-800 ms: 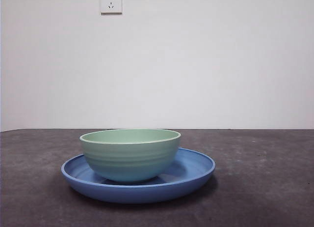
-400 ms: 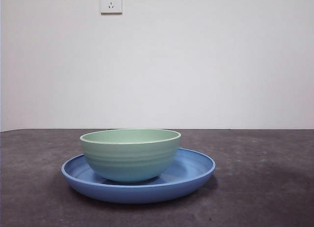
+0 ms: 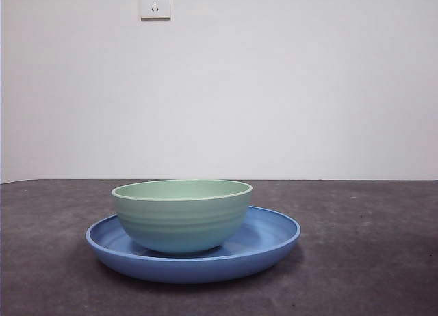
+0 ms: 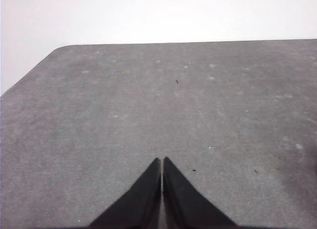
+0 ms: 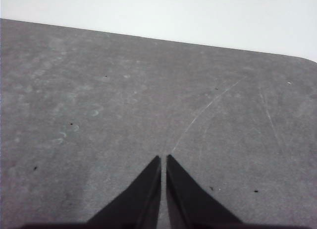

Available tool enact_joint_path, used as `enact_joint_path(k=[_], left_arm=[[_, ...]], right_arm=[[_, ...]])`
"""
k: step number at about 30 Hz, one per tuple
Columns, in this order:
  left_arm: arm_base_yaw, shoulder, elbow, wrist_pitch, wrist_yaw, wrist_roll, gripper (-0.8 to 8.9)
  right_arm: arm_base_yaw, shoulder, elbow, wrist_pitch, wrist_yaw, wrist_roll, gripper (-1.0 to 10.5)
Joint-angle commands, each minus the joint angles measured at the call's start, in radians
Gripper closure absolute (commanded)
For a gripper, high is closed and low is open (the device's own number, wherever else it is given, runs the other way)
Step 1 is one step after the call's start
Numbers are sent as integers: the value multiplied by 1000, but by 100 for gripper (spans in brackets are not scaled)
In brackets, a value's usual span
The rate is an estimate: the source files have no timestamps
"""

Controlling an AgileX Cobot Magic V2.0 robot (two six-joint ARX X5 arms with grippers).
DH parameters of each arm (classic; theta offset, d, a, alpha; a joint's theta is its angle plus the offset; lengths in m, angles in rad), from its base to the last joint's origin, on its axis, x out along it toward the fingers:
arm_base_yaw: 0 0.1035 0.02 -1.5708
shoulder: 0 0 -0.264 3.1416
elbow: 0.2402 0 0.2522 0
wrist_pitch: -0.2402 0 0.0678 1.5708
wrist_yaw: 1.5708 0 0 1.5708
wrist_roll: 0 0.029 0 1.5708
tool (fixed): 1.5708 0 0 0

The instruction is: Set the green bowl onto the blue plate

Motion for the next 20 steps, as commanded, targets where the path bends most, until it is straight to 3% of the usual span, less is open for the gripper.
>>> enact_joint_path(k=[1,20], left_arm=[[0,0,-21,-5,-3,5,805],[0,0,-21,-6,-3,5,805]], right_arm=[[-14,-2,-5,-12,-2,3,931],[-23,-2,-5,14,-1,30,932]])
